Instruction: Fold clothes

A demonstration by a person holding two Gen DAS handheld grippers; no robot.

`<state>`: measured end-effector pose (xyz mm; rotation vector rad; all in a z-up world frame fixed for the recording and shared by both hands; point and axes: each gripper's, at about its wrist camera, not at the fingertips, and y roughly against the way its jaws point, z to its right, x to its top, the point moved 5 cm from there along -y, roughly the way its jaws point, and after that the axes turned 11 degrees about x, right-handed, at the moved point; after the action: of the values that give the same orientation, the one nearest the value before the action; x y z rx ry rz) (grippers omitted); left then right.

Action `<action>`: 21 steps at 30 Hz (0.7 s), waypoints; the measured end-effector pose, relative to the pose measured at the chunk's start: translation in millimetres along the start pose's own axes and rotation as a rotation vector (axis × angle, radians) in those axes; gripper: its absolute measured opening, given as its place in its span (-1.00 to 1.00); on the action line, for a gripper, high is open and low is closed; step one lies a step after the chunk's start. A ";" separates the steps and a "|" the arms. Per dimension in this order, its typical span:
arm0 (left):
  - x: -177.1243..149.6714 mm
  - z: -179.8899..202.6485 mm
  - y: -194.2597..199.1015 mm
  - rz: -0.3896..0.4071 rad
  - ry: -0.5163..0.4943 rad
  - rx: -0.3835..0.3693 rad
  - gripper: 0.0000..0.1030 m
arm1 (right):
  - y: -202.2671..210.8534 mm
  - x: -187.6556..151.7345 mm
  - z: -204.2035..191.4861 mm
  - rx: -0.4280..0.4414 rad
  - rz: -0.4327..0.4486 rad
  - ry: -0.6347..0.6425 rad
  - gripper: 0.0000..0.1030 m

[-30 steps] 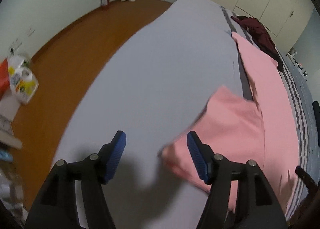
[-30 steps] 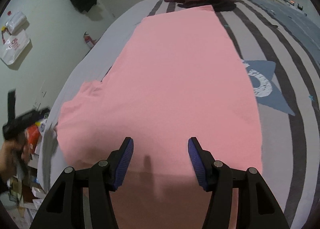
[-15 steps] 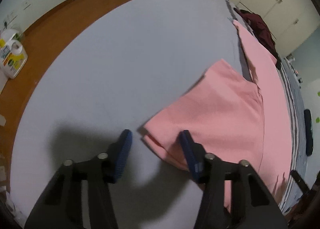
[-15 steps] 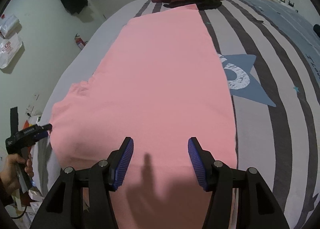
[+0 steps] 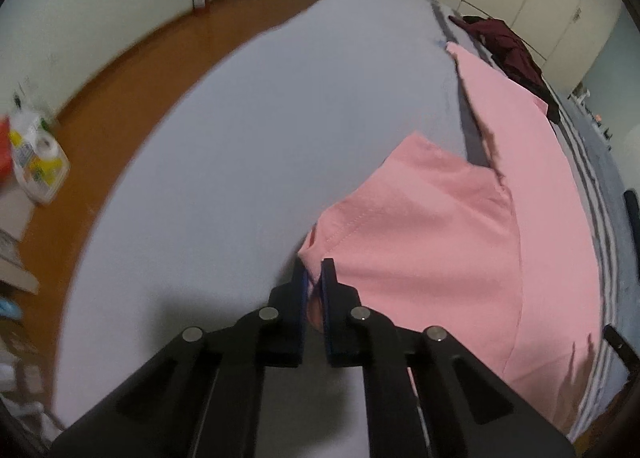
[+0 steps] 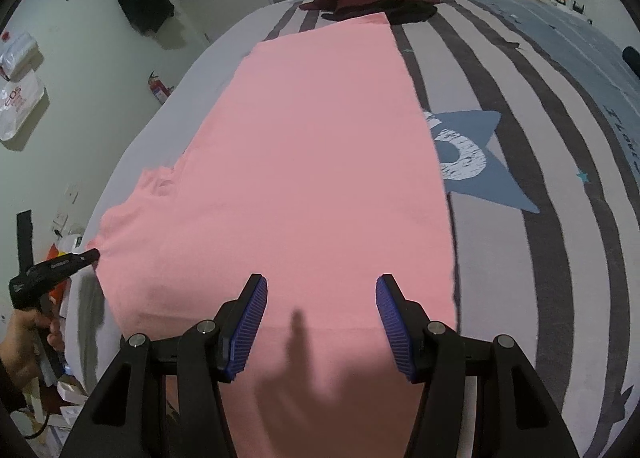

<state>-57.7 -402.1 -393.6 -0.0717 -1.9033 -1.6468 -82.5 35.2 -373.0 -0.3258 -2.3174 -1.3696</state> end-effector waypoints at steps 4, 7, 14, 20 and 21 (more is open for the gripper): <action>7.9 23.0 52.0 0.109 -0.084 0.034 -0.91 | 10.1 4.7 9.8 -0.014 0.010 0.013 0.02; 15.7 74.5 81.4 0.165 -0.158 0.003 -0.91 | 19.4 10.5 18.8 -0.016 0.015 0.019 0.02; -24.0 199.9 102.1 0.130 -0.289 -0.148 -0.91 | 47.3 26.8 49.9 -0.024 0.026 0.014 0.02; -73.1 263.2 62.0 -0.084 -0.319 -0.240 -0.81 | 54.6 30.8 70.5 -0.034 0.013 0.019 0.02; -76.4 264.9 65.1 -0.089 -0.321 -0.271 -0.70 | 53.2 30.1 71.9 -0.034 0.010 0.019 0.02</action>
<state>-76.4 -119.6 -382.3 -0.3865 -1.9186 -2.0472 -104.7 123.4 -348.0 -0.3327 -2.2762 -1.4027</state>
